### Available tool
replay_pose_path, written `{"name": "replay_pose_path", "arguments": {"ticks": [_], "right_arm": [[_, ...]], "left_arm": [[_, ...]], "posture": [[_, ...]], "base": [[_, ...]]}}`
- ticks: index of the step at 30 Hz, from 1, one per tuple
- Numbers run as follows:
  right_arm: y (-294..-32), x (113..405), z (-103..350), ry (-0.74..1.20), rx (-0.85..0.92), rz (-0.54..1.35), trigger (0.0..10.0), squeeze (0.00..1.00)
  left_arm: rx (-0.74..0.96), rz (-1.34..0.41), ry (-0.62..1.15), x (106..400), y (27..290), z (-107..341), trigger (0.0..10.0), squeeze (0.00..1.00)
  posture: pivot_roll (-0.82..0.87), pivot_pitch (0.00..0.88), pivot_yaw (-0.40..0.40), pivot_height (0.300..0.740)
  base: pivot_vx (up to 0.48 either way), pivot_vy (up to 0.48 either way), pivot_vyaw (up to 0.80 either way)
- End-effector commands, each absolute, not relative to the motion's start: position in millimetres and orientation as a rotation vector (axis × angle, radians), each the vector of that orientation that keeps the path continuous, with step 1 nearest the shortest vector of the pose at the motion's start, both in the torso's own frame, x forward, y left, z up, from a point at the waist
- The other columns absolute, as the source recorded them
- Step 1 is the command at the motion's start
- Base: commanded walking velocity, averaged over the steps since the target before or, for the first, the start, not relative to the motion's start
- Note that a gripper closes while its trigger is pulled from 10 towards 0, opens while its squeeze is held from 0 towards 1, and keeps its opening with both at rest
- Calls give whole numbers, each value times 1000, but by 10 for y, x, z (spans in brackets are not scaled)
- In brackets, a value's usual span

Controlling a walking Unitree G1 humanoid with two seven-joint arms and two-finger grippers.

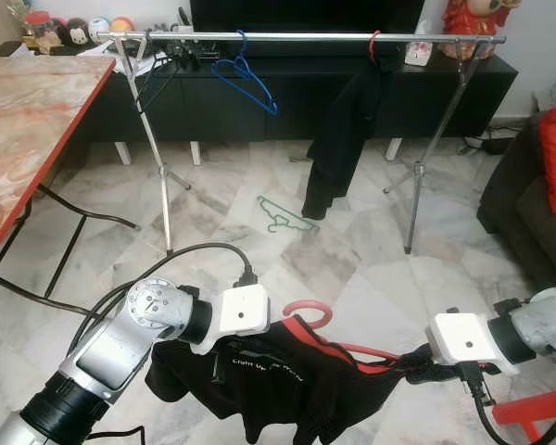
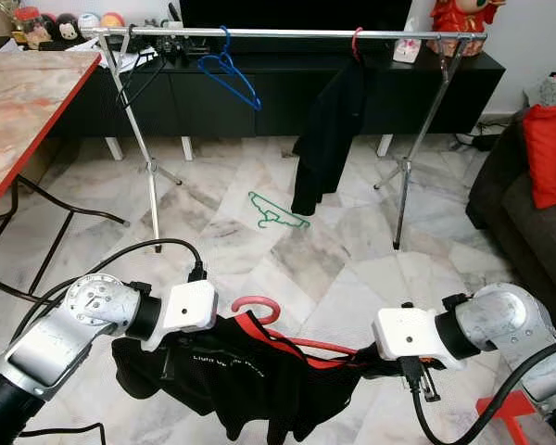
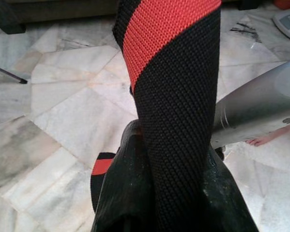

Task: Hang hanger

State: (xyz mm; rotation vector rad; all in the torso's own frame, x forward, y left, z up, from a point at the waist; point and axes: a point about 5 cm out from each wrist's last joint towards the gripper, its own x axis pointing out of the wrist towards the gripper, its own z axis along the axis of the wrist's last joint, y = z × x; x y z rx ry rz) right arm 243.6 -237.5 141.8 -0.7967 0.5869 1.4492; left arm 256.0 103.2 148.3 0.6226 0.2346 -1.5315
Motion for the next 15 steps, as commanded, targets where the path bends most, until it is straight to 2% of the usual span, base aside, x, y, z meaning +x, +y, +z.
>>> {"name": "replay_pose_path", "arguments": {"ticks": [1, 12, 15], "right_arm": [[-2356, 2454, 1419, 583, -819, 1454, 0, 0], [-2338, 2496, 1407, 577, -842, 1444, 0, 0], [-2317, 2531, 1425, 558, -867, 1433, 0, 0]], "left_arm": [[624, -1556, 191, 2538, 1009, 1582, 10000, 0], [591, -1574, 192, 2526, 1043, 1631, 10000, 0], [539, -1569, 162, 2534, 1073, 1699, 10000, 0]], "posture": [[-123, 46, -53, 740], [-120, 56, -55, 740], [-122, 59, -52, 740]], "base": [[0, 0, 0], [0, 0, 0], [0, 0, 0]]}}
